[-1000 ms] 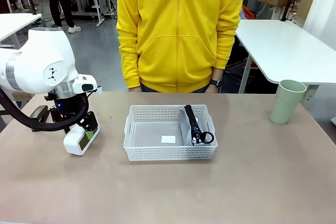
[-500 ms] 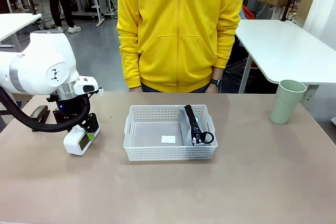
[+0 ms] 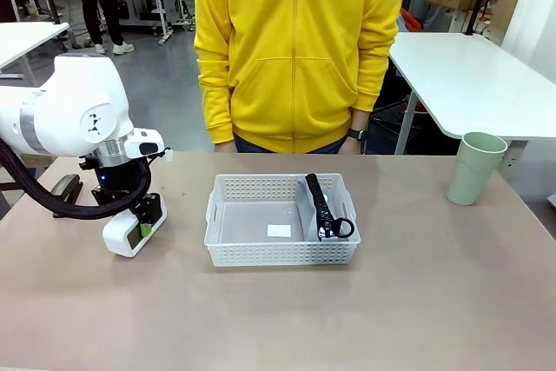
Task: Efficiently arrange items inside the basket to fit them all.
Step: Pick up the Digital clock and place it inside the Organizing basket.
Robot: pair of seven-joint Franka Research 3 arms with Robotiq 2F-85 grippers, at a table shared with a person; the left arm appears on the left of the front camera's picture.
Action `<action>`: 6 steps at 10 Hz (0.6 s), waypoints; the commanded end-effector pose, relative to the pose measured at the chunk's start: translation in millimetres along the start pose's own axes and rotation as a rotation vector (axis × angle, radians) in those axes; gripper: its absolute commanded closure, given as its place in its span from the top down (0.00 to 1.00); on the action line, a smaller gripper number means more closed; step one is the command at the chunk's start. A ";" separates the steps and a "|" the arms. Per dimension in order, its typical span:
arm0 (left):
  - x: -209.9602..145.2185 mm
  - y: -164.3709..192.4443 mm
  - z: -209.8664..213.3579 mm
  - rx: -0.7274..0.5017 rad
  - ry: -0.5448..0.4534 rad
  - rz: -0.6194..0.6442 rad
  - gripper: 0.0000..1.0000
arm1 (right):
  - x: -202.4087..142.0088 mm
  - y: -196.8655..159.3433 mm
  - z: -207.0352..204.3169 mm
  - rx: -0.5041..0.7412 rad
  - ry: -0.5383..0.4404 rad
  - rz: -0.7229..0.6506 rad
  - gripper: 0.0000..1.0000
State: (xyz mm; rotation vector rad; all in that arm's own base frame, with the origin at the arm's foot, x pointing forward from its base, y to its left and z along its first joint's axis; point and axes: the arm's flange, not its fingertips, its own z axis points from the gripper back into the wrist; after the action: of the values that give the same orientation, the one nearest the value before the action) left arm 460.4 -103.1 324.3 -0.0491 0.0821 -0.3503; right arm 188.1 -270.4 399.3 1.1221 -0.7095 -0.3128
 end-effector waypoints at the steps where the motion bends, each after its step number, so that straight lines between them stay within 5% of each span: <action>1: 2.8 1.1 -3.6 -0.027 0.016 -0.016 0.00 | 2.2 1.0 -1.4 0.015 -0.018 0.027 1.00; 3: -3.0 2.4 4.5 -0.046 -0.009 0.017 0.00 | 2.2 1.0 -1.4 0.015 -0.018 0.027 1.00; 6: -51.5 -2.1 55.5 -0.250 -0.055 -0.032 0.00 | 2.2 1.0 -1.4 0.015 -0.018 0.027 1.00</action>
State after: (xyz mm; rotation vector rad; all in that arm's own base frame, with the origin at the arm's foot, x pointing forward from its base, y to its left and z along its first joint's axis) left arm 444.4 -101.3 356.4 -0.2054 0.0777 -0.3266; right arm 188.3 -270.5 399.5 1.1218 -0.7088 -0.3122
